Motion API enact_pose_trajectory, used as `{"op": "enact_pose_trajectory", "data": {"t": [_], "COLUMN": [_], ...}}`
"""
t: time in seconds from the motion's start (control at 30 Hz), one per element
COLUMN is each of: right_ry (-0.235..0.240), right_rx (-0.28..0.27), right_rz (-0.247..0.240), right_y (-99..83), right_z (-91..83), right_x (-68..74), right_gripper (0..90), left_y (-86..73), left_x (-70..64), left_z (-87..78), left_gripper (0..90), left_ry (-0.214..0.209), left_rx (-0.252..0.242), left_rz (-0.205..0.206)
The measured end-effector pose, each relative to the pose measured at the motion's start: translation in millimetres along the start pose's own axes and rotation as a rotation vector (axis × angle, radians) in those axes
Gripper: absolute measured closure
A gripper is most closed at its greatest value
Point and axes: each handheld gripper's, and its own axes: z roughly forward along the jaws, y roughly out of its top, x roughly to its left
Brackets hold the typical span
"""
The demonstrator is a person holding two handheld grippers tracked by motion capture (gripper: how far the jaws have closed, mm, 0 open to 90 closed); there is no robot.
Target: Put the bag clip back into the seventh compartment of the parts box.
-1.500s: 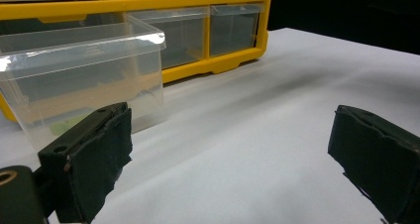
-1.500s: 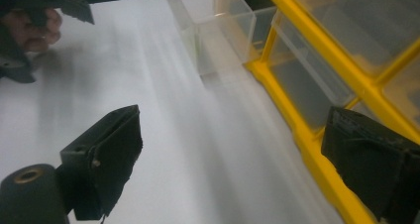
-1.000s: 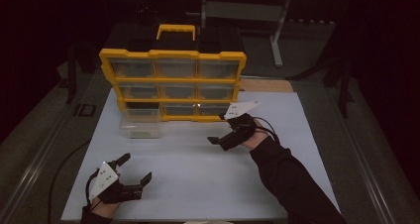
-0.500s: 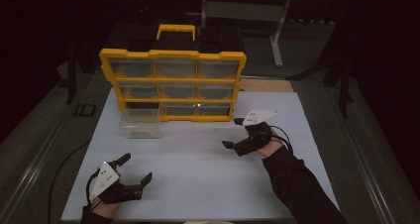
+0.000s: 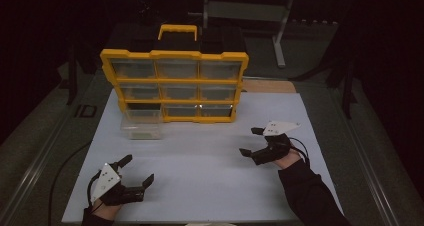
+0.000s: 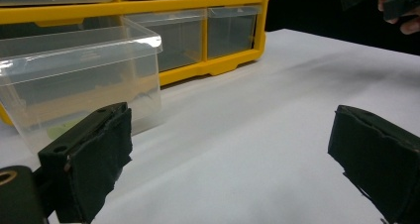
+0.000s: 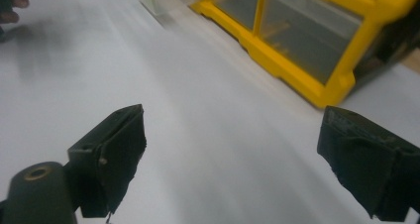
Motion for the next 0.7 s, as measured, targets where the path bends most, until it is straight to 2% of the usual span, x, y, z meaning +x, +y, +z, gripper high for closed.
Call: {"op": "enact_pose_trajectory", "data": {"t": [0.13, 0.3, 0.7], "right_ry": [-0.041, -0.082, -0.122], "right_rx": [0.012, -0.003, -0.050], "right_rz": [-0.002, 0.008, 0.075], "right_y": [-9.8, -21.4, -46.0], "right_z": [-5.6, -11.6, -29.6], "right_x": [4.5, 9.6, 7.3], "right_gripper": [11.1, 11.0, 11.2], "left_y": [-0.1, 0.1, -0.3], "left_x": [0.4, 0.1, -0.7], "left_z": [0.0, 0.0, 1.0], "left_gripper": [3.3, 3.3, 3.3], "left_ry": [0.000, -0.001, -0.002], "left_rx": [0.001, -0.001, 0.001], "left_rz": [0.000, 0.000, -0.002]}}
